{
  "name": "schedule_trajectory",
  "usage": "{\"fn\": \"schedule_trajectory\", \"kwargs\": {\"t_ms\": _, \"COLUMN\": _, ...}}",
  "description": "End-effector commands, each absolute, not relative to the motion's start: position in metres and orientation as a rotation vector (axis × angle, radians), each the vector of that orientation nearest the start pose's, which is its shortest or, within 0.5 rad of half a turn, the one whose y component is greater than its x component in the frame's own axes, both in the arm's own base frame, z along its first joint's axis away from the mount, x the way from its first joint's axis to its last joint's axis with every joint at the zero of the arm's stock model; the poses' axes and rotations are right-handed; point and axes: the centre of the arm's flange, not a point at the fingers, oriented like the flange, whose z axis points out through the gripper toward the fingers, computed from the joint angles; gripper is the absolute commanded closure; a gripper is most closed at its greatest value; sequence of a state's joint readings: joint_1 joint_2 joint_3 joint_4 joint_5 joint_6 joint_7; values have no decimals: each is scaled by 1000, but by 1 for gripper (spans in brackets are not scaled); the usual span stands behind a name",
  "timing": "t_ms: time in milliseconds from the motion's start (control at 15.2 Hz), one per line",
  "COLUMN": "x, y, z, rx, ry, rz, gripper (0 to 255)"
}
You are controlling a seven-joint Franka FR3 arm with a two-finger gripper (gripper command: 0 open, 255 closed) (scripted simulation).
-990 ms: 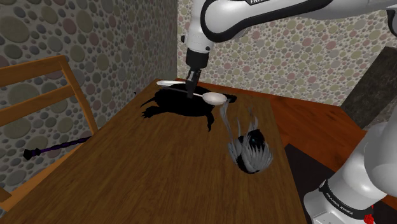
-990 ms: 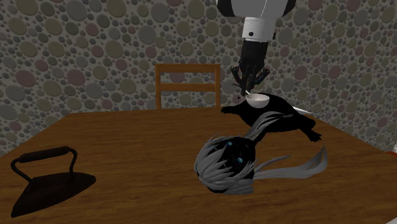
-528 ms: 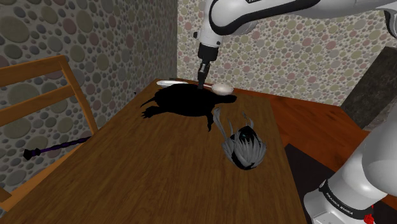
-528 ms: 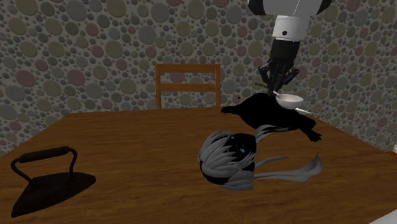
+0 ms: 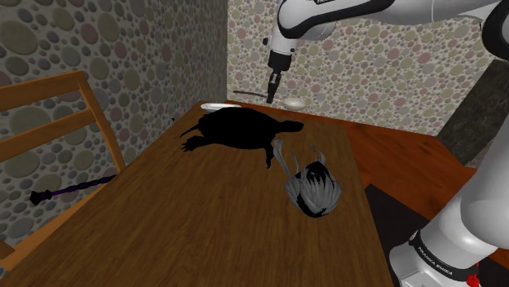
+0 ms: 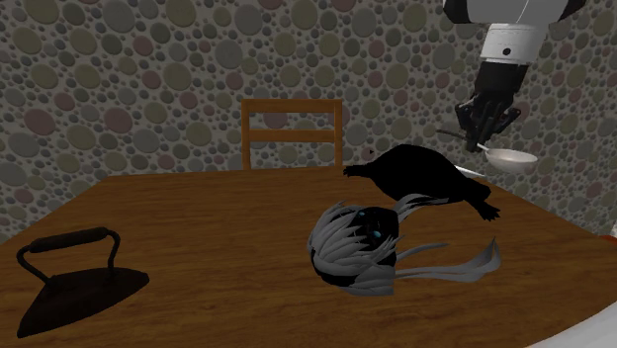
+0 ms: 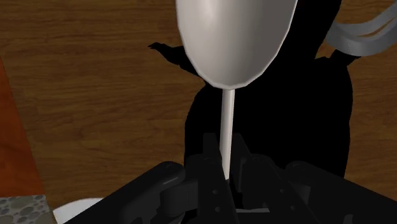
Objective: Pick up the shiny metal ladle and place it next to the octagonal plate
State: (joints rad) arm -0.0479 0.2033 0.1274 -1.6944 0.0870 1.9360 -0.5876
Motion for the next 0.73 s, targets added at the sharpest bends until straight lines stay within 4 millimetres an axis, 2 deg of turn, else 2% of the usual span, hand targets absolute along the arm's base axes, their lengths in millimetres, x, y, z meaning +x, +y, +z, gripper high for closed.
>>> {"fn": "schedule_trajectory", "kwargs": {"t_ms": 0, "x": 634, "y": 25, "z": 478, "rx": -2894, "ry": -952, "rz": -100, "gripper": 255}}
{"fn": "schedule_trajectory", "kwargs": {"t_ms": 462, "x": 669, "y": -58, "z": 479, "rx": -2894, "ry": -952, "rz": -100, "gripper": 255}}
{"fn": "schedule_trajectory", "kwargs": {"t_ms": 660, "x": 669, "y": -58, "z": 463, "rx": -2894, "ry": -952, "rz": -100, "gripper": 255}}
